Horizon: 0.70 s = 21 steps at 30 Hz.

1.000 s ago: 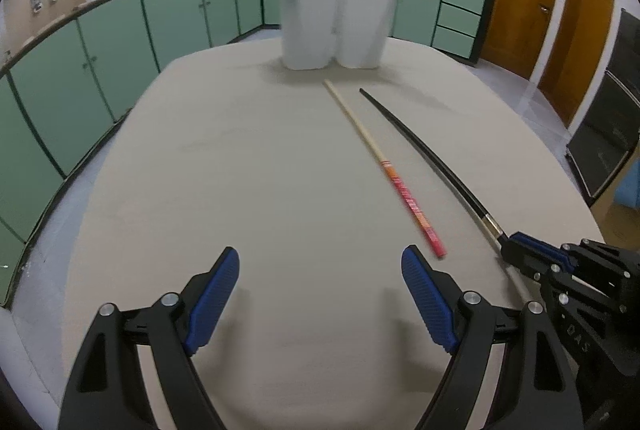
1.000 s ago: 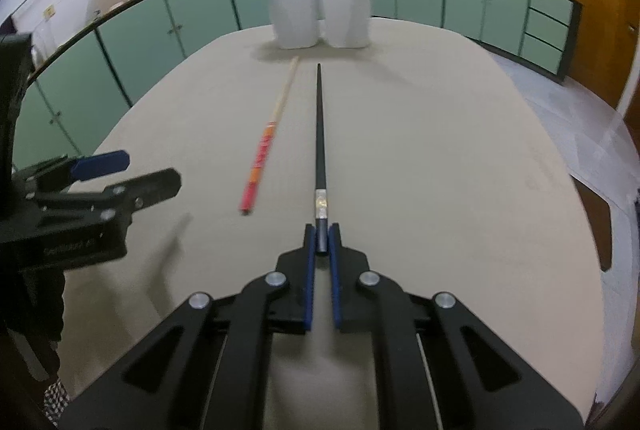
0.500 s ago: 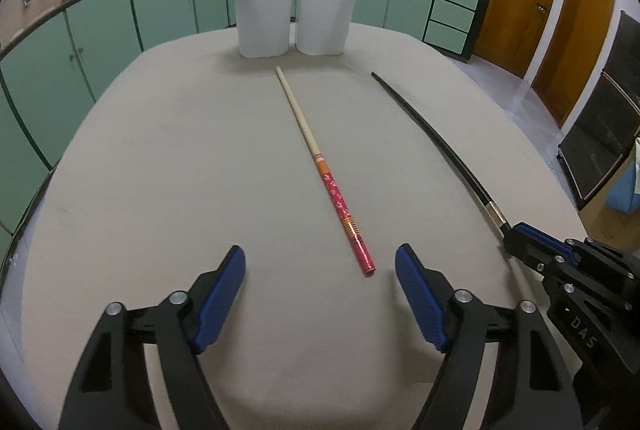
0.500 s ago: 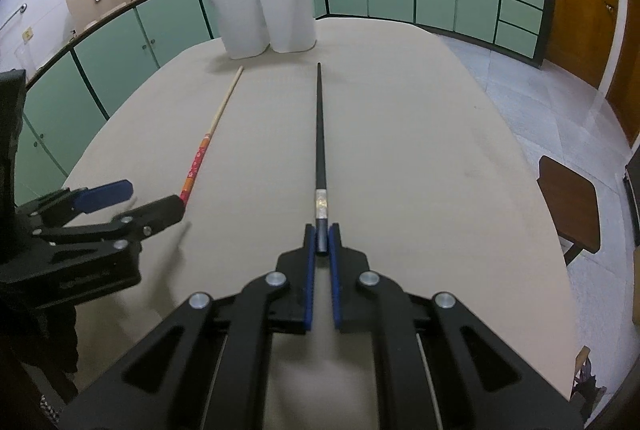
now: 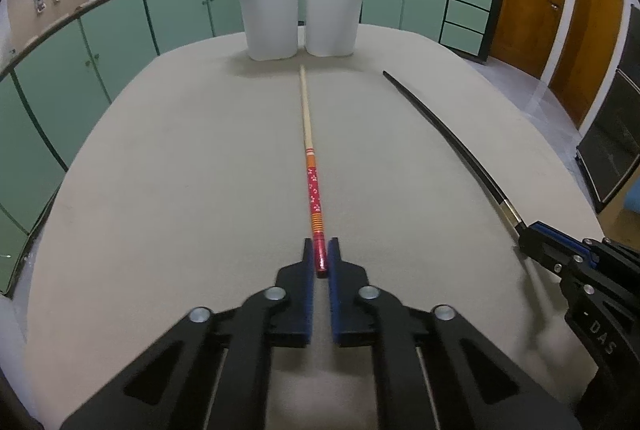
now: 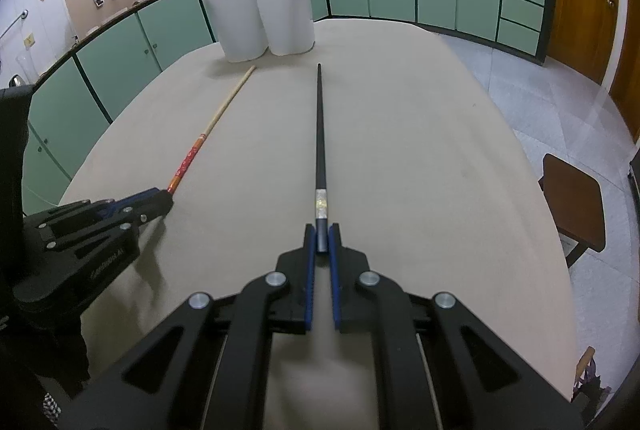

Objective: Organize utensils
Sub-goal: 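Grasp the red-patterned chopstick with the left tool while the right holds the black one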

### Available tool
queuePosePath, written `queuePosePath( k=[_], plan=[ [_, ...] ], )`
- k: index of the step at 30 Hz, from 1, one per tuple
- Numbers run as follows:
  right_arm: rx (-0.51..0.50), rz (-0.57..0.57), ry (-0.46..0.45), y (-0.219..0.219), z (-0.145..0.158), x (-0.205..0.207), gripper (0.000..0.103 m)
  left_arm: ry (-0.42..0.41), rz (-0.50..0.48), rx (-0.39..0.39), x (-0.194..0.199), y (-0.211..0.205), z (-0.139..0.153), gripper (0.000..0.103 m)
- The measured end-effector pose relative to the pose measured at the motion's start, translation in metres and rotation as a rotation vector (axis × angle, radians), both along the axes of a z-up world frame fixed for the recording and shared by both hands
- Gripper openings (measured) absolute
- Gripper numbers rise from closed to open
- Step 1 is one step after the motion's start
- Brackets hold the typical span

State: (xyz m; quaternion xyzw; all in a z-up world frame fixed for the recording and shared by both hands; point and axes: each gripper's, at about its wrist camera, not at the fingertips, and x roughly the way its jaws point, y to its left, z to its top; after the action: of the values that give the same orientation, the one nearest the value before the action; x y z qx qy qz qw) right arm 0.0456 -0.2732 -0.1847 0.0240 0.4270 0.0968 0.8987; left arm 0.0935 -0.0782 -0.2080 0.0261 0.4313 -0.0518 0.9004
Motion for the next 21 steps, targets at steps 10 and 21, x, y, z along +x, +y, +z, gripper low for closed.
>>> queuePosePath(
  k=[10,21],
  plan=[
    [-0.011,0.003,-0.024,-0.002,0.007,-0.005,0.006,-0.029,0.010,0.002,-0.002,0.005,0.010,0.006],
    [-0.012,0.001,-0.086,-0.003,0.047,-0.005,0.006,-0.154,-0.005,-0.009,-0.013,0.013,0.060,0.006]
  ],
)
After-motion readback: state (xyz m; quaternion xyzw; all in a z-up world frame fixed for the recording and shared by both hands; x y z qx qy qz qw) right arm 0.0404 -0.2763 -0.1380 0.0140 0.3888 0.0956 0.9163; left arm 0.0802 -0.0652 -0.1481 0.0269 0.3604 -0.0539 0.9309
